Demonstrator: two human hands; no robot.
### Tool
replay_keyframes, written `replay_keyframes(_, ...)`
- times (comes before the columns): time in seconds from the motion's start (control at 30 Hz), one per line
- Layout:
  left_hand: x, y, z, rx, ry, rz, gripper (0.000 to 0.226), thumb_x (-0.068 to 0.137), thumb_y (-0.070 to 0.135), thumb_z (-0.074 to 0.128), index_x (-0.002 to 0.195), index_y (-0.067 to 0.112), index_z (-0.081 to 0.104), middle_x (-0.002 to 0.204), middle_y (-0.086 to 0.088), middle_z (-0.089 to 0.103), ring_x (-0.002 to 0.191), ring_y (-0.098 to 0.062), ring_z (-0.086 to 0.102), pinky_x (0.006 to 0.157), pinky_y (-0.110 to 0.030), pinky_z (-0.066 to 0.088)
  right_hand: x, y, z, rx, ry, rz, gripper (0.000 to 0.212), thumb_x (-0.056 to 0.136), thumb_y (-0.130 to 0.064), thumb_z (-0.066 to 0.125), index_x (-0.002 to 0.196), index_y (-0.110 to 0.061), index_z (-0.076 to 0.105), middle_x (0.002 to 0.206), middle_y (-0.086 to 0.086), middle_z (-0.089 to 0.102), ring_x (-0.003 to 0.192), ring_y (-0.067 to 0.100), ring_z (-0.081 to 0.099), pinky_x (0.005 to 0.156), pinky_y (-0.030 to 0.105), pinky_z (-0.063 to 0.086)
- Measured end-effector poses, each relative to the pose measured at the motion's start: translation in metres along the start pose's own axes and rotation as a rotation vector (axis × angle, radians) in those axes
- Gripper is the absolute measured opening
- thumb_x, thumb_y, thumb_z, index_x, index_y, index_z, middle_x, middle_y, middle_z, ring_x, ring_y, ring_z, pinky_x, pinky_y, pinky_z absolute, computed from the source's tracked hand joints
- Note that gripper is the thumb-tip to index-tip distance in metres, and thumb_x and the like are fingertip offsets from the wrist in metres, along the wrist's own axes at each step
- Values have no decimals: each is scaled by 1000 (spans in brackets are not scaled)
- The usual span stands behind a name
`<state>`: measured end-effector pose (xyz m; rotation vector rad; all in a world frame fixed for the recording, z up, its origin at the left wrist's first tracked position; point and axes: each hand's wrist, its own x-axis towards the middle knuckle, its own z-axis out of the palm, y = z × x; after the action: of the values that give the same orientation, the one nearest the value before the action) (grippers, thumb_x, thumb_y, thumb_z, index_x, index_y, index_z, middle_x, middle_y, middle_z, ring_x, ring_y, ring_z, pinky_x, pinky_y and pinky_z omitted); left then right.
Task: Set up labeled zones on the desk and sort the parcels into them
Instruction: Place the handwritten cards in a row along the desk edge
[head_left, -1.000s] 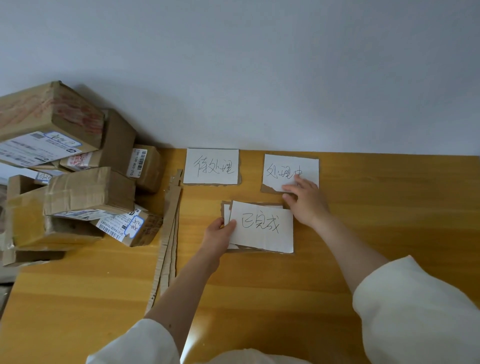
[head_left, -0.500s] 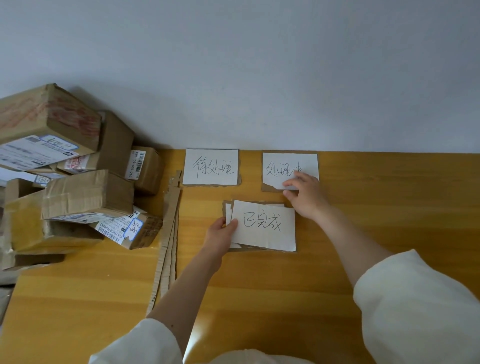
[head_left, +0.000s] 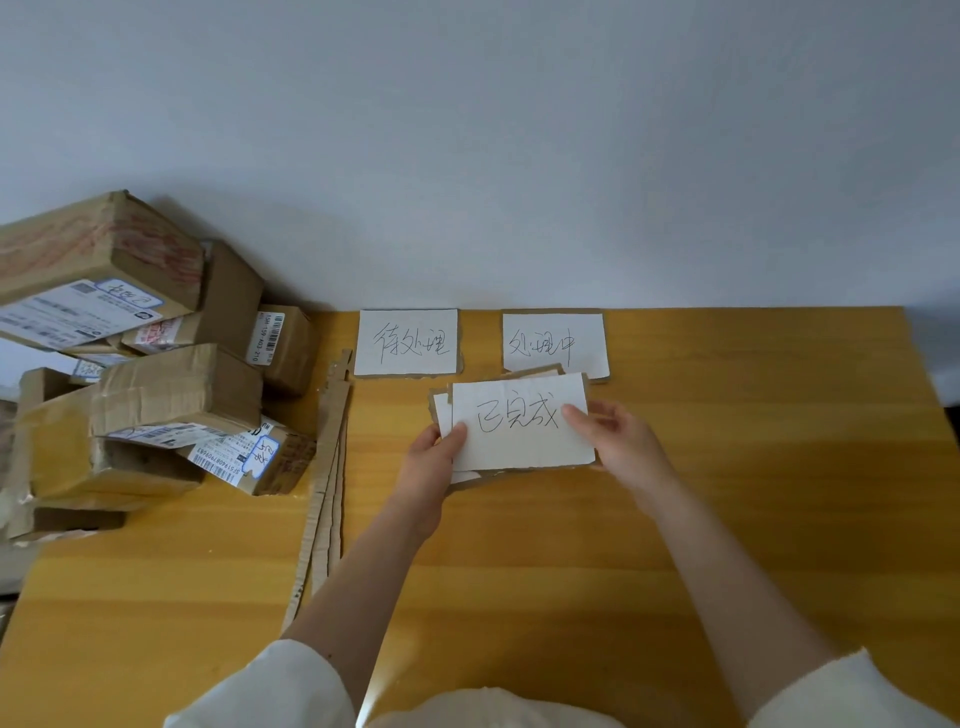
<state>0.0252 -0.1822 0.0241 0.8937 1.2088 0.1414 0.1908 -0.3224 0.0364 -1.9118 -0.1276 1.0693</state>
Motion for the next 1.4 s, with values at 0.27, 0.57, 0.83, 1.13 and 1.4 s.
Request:
replay_keyframes(0.27, -27, -5, 24, -56, -68, 49, 23, 96, 29, 57, 115, 18, 60, 109, -1, 72, 98, -20, 69, 91, -39, 55, -42, 19, -21, 155, -52, 29, 30, 78, -18, 80, 104, -13, 65, 93, 4, 72, 74, 15, 68, 67, 27, 60)
replay_keyframes(0.57, -48, -17, 43, -5, -123, 50, 23, 98, 26, 53, 119, 22, 60, 109, 1, 72, 99, -21, 68, 90, -41, 55, -59, 34, -45, 296, 20, -9, 21, 83, -11, 76, 101, -12, 66, 95, 9, 71, 77, 18, 68, 64, 24, 59)
replay_keyframes(0.83, -56, -19, 65, 10, -141, 51, 27, 96, 21, 57, 123, 21, 57, 110, 0, 71, 97, -19, 67, 81, -35, 56, -63, 45, -64, 381, 130, -23, 22, 84, -10, 74, 104, -8, 65, 92, 10, 70, 73, 18, 67, 62, 23, 59)
replay_keyframes(1.13, -56, -20, 88, 64, -97, 36, 19, 100, 28, 48, 114, 21, 59, 109, -3, 68, 90, -18, 64, 73, -32, 54, -55, 52, -97, 511, 220, 66, 19, 85, -8, 73, 101, -11, 63, 90, 9, 68, 73, 17, 66, 65, 26, 61)
replay_keyframes(1.4, -40, -23, 103, 112, -11, 24, 15, 100, 29, 48, 107, 22, 60, 105, -1, 67, 89, -17, 63, 73, -32, 54, -26, 44, -138, 662, 261, 90, 13, 89, -9, 68, 98, -8, 60, 88, 7, 64, 75, 15, 63, 76, 31, 58)
